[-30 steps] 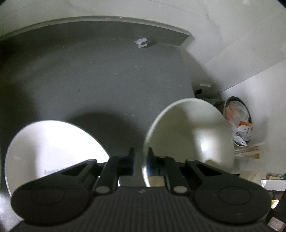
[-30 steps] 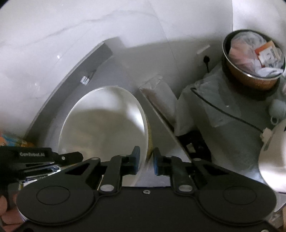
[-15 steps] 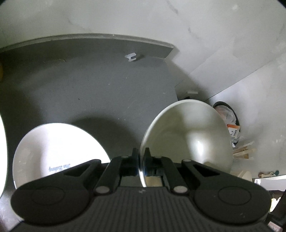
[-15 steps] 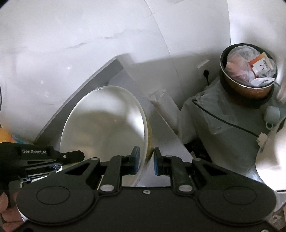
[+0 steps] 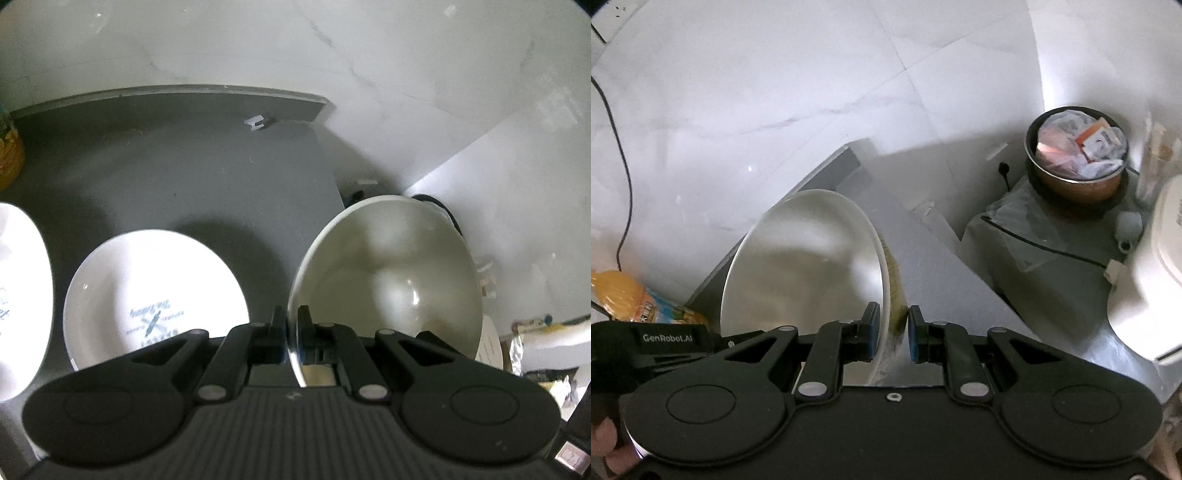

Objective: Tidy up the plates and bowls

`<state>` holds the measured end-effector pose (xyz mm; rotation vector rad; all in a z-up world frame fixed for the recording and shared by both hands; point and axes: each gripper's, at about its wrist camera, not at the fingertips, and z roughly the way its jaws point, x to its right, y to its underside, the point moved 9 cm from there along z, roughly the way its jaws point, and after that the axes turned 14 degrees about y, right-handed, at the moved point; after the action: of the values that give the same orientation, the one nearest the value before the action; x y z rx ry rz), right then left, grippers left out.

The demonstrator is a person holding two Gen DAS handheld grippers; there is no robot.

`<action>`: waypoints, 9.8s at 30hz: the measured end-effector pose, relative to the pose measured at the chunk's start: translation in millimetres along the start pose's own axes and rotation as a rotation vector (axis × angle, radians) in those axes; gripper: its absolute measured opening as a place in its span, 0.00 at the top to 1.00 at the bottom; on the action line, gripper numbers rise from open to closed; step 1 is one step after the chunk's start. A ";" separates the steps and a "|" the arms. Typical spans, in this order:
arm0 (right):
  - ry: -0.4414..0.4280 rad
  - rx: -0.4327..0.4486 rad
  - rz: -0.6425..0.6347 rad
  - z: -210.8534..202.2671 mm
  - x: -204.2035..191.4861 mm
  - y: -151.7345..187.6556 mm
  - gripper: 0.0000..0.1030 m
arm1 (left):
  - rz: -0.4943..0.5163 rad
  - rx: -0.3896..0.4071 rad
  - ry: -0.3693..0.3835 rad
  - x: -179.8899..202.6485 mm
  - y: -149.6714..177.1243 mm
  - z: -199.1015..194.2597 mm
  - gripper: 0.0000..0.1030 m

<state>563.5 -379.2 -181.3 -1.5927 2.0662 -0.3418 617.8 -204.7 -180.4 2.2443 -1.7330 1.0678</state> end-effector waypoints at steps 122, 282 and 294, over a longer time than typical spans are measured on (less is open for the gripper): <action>-0.168 -0.112 -0.585 -42.9 -243.4 167.2 0.13 | -0.190 0.269 -0.333 -232.2 113.7 -223.8 0.32; -0.358 -0.314 -0.799 -61.6 -284.3 302.6 0.92 | -0.567 0.439 -0.221 -361.0 298.1 -311.0 0.90; -0.269 -0.315 -0.740 -54.1 -288.0 304.9 0.92 | -0.552 0.387 -0.239 -369.8 283.4 -309.0 0.89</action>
<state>336.4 -24.2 -216.1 -2.4158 1.3129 -0.0356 189.1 146.0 -256.4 2.9367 -0.8976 1.0980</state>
